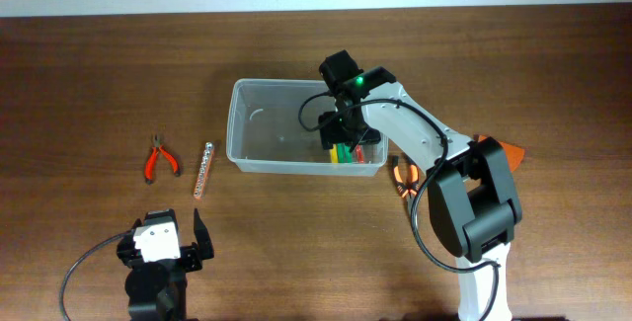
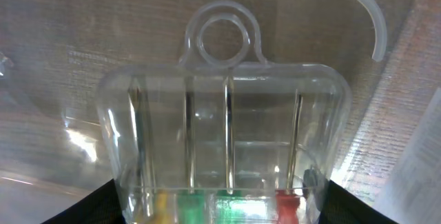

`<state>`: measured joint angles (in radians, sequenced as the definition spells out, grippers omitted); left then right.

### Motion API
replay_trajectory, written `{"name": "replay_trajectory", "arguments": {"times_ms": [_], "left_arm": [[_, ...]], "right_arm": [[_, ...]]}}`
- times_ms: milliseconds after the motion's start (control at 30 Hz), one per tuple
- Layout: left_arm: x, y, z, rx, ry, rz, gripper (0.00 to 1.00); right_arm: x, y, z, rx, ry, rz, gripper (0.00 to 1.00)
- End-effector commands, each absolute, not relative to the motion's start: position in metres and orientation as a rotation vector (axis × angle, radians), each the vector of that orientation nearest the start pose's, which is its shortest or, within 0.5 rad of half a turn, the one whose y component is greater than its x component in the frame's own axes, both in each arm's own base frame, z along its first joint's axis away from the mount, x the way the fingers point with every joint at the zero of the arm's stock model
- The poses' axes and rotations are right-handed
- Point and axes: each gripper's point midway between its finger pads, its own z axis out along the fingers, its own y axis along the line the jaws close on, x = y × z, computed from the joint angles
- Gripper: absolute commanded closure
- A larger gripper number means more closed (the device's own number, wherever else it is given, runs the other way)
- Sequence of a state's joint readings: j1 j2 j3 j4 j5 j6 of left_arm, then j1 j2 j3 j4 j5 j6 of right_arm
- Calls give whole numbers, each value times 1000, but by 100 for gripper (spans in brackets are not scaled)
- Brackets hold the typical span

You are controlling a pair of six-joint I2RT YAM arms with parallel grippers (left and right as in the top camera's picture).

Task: Pack container
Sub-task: 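Lift the screwdriver case with right gripper and lower into container, then open right gripper and raise it away from the container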

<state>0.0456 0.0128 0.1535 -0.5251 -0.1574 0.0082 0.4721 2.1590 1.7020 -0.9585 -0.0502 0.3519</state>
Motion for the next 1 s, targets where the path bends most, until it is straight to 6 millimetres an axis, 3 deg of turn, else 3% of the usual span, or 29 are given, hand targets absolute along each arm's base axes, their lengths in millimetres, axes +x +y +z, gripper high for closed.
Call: {"name": "replay_trajectory", "arguments": {"times_ms": [0, 300, 433, 633, 733, 867, 967], "left_arm": [[215, 37, 118, -124, 1948, 202, 1], [215, 37, 118, -124, 1948, 202, 1], [215, 37, 118, -124, 1948, 202, 1], [215, 37, 118, -124, 1948, 202, 1], [215, 37, 118, -124, 1948, 202, 1], [215, 37, 118, -124, 1948, 202, 1], [215, 37, 118, -124, 1948, 202, 1]], "right_arm": [[401, 216, 46, -187, 2979, 170, 27], [420, 226, 86, -196, 2910, 211, 22], [430, 225, 130, -213, 2859, 189, 22], [434, 175, 189, -122, 2841, 35, 22], [435, 145, 205, -118, 2850, 6, 22], [436, 98, 210, -188, 2879, -55, 20], [433, 74, 208, -197, 2914, -81, 18]]}}
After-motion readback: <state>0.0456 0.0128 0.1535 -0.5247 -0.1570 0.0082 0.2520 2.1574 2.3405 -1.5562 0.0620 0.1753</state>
